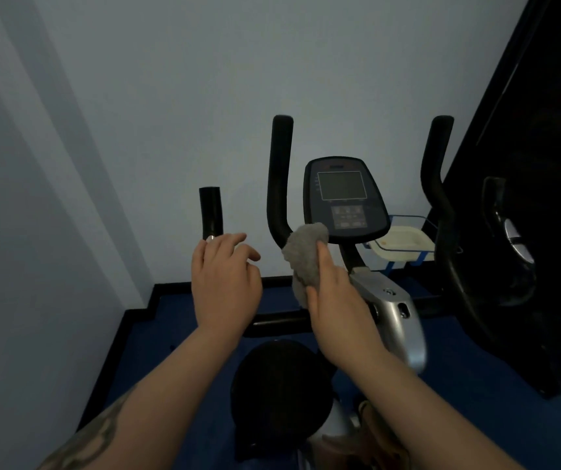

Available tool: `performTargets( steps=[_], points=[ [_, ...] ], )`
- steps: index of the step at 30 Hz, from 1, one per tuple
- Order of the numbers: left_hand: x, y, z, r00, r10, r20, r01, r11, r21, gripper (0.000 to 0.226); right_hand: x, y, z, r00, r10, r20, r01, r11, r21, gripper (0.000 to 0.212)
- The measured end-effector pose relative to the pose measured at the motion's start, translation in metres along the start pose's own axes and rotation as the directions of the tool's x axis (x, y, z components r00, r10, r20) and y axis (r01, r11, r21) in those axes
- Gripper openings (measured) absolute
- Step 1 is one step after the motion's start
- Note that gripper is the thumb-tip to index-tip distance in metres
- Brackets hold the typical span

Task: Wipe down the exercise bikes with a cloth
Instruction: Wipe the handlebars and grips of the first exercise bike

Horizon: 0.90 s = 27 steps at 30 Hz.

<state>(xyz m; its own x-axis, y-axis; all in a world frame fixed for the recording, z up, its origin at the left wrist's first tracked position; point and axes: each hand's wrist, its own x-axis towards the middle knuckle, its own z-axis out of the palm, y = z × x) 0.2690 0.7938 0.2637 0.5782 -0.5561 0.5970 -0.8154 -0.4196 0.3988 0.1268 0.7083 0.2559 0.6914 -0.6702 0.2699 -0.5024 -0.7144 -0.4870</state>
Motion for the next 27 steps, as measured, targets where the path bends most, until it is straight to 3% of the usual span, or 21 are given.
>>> performTargets(
  steps=[3,6,8,9,11,13,19,23,27],
  points=[
    [0.0,-0.001,0.001,1.0,0.012,0.001,-0.012,0.999,0.03,0.017,0.013,-0.005,-0.012,0.988,0.003,0.154,-0.003,1.0,-0.002,0.074],
    [0.001,-0.001,0.001,0.999,0.018,0.028,-0.019,0.997,0.068,0.017,0.062,-0.014,-0.034,0.918,0.101,0.384,-0.182,0.966,0.182,0.09],
    [0.002,-0.001,0.0,0.999,0.024,0.029,-0.026,0.997,0.079,0.017,0.085,-0.022,-0.04,0.92,0.205,0.334,-0.304,0.911,0.28,0.092],
    [0.002,-0.001,0.0,0.999,0.027,0.027,-0.029,0.996,0.08,0.017,0.088,-0.026,-0.036,0.936,0.236,0.261,-0.314,0.895,0.316,0.081],
    [0.002,-0.002,0.0,0.999,0.03,0.023,-0.032,0.997,0.077,0.017,0.077,-0.027,-0.022,0.968,0.218,0.125,-0.248,0.906,0.344,0.05],
    [0.001,-0.002,0.001,0.999,0.033,0.014,-0.034,0.997,0.071,0.017,0.054,-0.018,-0.014,0.994,0.109,0.029,-0.113,0.961,0.254,0.035],
    [0.002,-0.003,0.005,0.999,0.046,0.011,-0.047,0.993,0.112,0.014,0.005,0.007,-0.009,0.98,-0.188,0.059,0.176,0.971,0.159,0.074],
    [0.001,-0.002,0.005,0.999,0.03,0.01,-0.031,0.993,0.11,0.015,0.046,-0.017,-0.012,0.991,-0.134,0.023,0.128,0.979,0.161,0.061],
    [0.001,-0.001,0.003,1.0,0.025,0.0,-0.025,0.995,0.094,0.016,0.017,0.001,-0.02,0.962,-0.273,0.021,0.27,0.958,0.095,0.054]
  ],
)
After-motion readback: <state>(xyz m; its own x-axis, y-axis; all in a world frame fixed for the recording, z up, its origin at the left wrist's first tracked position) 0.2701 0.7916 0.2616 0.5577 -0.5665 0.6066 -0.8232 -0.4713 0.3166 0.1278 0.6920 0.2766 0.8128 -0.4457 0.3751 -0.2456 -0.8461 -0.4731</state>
